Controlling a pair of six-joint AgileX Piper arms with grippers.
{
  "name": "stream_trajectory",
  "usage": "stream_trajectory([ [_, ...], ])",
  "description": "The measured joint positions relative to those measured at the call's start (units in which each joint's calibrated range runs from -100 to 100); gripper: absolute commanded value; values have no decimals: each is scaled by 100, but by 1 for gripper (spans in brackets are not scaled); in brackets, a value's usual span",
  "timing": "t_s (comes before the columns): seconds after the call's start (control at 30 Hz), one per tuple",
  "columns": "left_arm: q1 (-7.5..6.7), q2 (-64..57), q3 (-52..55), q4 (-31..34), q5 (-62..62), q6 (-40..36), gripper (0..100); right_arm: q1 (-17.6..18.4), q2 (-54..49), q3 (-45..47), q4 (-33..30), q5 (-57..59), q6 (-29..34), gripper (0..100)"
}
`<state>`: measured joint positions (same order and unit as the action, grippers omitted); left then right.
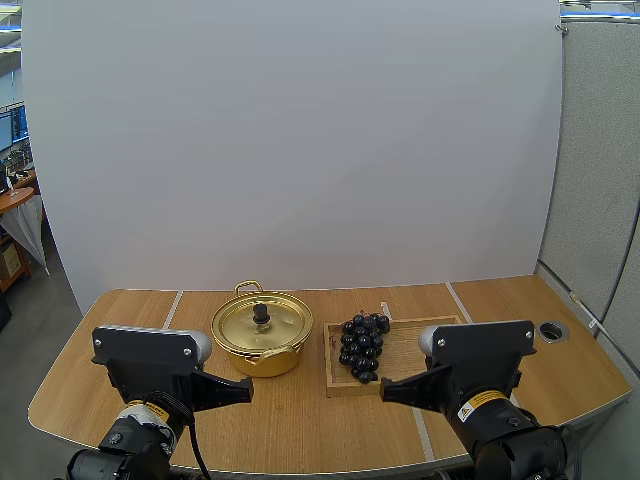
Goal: Open the pot, put the pineapple inside, and close it
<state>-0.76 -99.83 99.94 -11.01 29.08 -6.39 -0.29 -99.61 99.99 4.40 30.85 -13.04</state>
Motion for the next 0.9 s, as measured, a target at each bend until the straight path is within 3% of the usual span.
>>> stream_trajectory([
  [0.9, 86, 0, 0, 33, 221, -109, 0, 0, 0, 0, -236, 17, 0, 0],
])
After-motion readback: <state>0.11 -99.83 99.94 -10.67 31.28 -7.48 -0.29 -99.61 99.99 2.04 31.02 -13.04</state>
